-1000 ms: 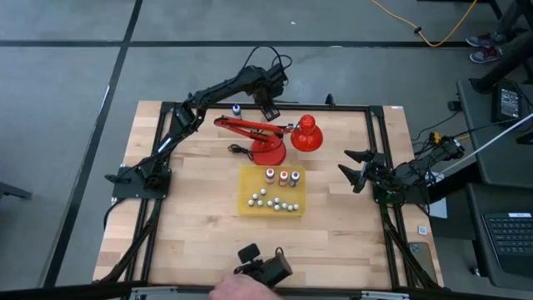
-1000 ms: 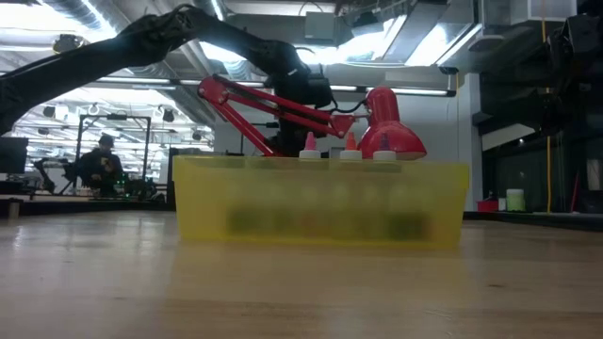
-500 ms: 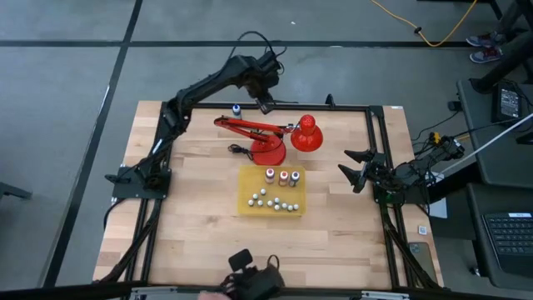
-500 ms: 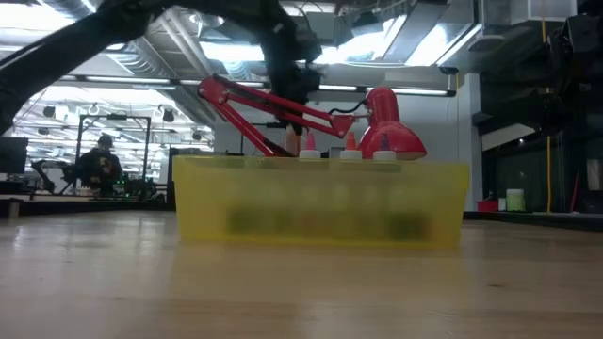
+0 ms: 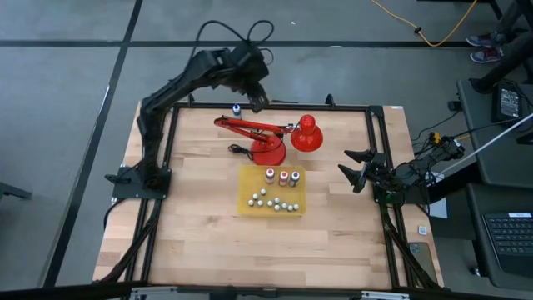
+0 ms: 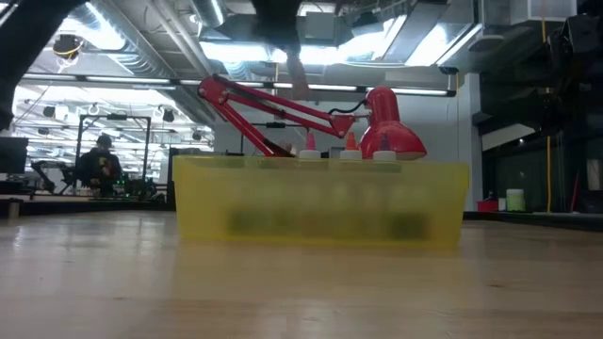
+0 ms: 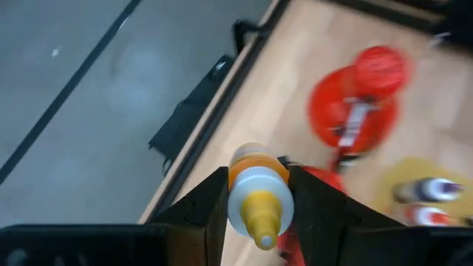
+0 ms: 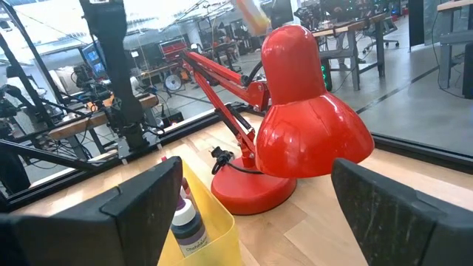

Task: Pick & Place food coloring
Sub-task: Put the big yellow food bottle into the yellow bin

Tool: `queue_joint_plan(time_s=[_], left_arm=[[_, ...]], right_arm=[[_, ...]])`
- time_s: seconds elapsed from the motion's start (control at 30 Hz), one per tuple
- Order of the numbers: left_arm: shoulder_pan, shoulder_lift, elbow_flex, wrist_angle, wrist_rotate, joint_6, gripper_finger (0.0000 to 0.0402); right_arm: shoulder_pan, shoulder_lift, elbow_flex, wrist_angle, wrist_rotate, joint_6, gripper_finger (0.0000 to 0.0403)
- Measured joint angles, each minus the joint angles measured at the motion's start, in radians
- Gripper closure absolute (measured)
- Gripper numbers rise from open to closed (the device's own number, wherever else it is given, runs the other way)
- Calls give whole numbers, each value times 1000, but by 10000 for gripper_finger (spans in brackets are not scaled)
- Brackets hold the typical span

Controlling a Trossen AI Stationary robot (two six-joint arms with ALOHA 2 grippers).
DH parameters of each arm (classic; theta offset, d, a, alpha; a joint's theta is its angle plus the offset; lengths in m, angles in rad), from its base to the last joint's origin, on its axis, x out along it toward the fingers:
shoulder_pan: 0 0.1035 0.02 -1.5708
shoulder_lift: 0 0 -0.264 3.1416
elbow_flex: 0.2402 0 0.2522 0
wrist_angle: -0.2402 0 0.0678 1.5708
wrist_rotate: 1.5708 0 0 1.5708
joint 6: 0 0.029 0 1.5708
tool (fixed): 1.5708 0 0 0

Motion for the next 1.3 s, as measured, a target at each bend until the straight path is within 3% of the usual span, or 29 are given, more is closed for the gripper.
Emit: queue_joint_plan(time_s=[0.27, 0.5, 0.73, 0.97, 1.3], left_arm=[[-190, -96, 0, -53, 3, -54, 280], [-397, -72, -1, -106, 4, -132, 279], [-535, -37, -83, -97, -19, -264, 282], [-563, -33, -270, -79, -58, -434, 282], [-501, -36, -504, 98, -58, -563, 281]], right_arm=[[0, 0, 0, 0, 0, 0, 56], [0, 0, 0, 0, 0, 0, 56], [0, 0, 0, 0, 0, 0, 56], [0, 0, 0, 0, 0, 0, 56], [0, 0, 0, 0, 0, 0, 56]])
